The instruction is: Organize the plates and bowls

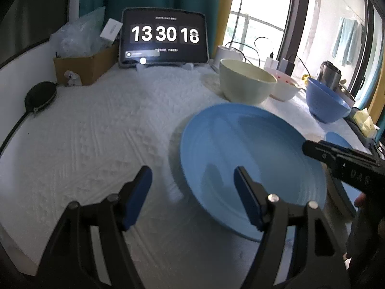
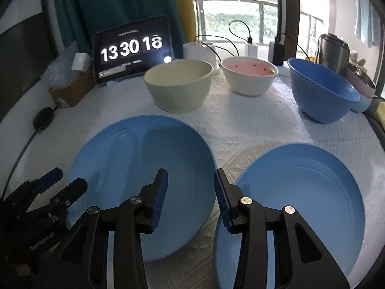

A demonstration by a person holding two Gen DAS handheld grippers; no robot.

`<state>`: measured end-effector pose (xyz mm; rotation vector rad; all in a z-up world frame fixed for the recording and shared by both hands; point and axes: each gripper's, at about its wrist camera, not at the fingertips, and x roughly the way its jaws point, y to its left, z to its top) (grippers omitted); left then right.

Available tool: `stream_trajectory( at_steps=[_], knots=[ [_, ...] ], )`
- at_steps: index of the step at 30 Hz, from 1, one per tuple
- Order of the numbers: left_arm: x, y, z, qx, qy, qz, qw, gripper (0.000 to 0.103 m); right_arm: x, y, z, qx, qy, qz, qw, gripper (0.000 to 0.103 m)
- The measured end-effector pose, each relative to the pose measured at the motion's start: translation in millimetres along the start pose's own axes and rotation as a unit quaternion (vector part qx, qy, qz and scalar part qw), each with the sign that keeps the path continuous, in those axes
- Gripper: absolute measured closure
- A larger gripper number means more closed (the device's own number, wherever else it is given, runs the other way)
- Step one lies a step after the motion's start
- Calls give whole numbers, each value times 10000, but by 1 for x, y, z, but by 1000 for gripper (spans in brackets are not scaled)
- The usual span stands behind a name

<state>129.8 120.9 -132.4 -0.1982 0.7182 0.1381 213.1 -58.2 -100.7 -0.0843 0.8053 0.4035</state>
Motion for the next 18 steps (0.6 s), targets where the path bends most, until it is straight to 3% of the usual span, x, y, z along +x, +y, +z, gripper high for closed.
stream_trajectory(
  at_steps=[12, 18],
  knots=[
    [11, 1, 4, -67, 143, -104, 9998, 31, 27, 2, 6, -5, 290, -523, 9982, 55],
    [14, 0, 4, 3, 188, -167, 9997, 31, 35, 10, 4, -128, 391, -535, 9977, 54]
  ],
)
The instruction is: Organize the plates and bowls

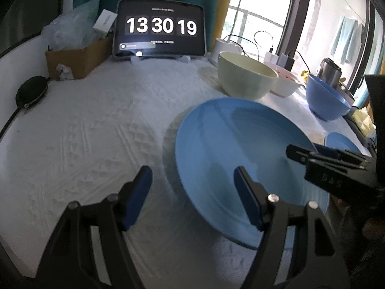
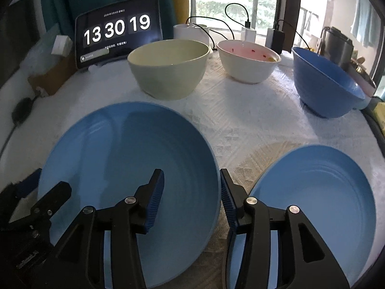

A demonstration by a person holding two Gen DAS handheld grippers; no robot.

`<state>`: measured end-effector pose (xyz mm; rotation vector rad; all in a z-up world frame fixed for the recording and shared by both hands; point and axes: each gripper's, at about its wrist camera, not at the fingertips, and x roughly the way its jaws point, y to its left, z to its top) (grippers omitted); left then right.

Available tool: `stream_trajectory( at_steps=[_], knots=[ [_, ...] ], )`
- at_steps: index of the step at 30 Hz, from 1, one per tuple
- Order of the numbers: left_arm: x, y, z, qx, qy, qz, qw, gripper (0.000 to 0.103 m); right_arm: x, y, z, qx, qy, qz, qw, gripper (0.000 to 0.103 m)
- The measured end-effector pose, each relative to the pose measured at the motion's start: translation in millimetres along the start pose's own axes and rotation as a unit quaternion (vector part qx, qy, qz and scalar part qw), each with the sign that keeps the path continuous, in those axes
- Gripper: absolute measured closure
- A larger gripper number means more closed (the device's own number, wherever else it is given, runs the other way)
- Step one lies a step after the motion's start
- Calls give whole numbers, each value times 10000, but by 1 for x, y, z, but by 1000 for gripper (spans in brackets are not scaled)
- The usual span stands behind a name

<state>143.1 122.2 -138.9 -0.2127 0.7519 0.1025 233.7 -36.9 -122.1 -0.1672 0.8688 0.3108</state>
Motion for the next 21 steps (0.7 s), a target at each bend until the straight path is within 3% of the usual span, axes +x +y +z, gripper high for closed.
stream_trajectory(
  at_steps=[8, 21],
  knots=[
    [-3, -8, -2, 243, -100, -82, 9996, 35, -4, 6, -2, -125, -79, 42, 9999, 54],
    [-10, -7, -5, 157, -143, -92, 9997, 41, -25, 8, -5, -187, -405, 164, 9989, 59]
  ],
)
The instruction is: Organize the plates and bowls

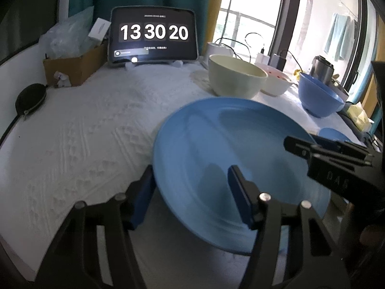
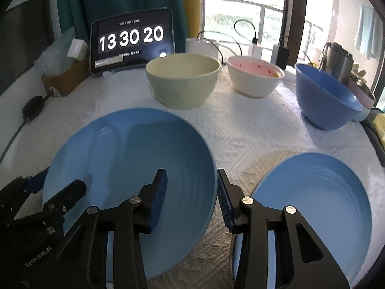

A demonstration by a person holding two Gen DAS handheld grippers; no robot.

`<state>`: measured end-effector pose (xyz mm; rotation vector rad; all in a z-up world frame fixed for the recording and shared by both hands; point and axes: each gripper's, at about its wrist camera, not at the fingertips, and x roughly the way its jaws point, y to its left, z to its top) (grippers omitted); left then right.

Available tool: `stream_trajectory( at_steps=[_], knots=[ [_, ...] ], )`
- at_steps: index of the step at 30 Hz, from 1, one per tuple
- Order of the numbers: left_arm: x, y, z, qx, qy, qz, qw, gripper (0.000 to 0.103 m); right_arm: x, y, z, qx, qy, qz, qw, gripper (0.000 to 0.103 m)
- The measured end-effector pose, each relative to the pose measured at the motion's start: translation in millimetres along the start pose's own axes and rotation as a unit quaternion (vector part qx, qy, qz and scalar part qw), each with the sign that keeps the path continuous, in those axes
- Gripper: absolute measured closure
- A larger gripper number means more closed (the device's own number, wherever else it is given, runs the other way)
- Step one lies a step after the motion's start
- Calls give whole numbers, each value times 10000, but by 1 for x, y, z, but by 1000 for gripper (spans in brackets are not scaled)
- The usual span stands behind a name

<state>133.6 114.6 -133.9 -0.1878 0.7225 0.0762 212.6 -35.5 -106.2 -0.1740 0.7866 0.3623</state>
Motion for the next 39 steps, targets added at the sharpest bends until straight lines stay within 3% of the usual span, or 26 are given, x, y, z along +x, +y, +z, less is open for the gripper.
stream_trajectory(
  at_steps=[24, 39],
  knots=[
    [-32, -33, 6, 172, -282, -73, 9994, 41, -46, -28, -2, 297, -544, 129, 9980, 59],
    [-38, -66, 2, 484, -243, -188, 9984, 41, -64, -56, -11, 582, -697, 72, 9958, 59]
  ],
)
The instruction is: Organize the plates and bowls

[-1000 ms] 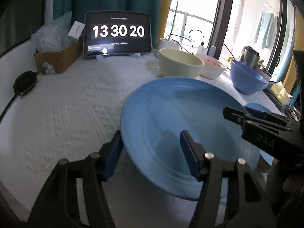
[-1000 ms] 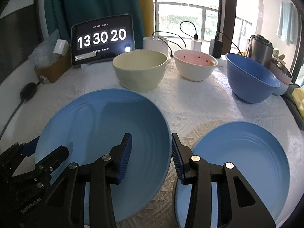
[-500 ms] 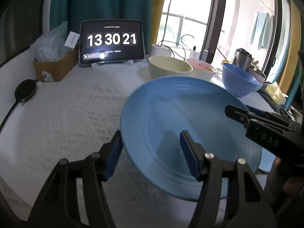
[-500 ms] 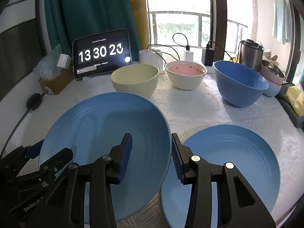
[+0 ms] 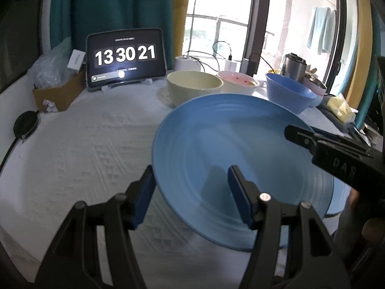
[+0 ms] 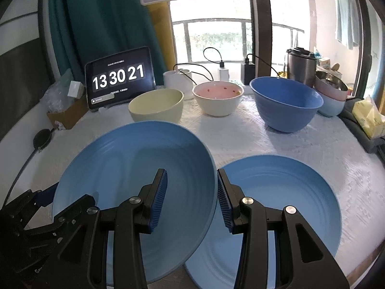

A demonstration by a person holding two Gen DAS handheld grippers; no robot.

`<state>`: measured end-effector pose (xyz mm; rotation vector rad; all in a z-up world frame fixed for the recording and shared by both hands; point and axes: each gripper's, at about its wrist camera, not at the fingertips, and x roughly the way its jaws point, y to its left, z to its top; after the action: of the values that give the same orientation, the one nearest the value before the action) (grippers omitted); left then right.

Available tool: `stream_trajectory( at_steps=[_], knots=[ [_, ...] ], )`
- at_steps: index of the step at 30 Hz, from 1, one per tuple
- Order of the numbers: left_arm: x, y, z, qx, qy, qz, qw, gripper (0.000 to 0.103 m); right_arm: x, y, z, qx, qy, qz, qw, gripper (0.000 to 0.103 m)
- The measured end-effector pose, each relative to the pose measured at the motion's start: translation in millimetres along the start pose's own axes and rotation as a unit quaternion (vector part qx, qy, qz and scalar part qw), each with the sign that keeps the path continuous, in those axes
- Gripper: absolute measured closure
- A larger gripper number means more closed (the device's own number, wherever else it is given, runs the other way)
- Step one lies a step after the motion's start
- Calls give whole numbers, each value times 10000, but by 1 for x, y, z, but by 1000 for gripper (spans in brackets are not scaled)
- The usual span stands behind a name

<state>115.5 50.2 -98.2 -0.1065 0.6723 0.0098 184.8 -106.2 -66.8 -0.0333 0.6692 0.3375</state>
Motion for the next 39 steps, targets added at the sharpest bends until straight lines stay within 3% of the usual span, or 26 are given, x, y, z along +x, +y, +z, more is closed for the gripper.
stream_trajectory(
  at_steps=[39],
  knots=[
    [8, -97, -9, 924, 280, -379, 9946, 41, -34, -94, -25, 895, -176, -372, 9951, 59]
  ],
)
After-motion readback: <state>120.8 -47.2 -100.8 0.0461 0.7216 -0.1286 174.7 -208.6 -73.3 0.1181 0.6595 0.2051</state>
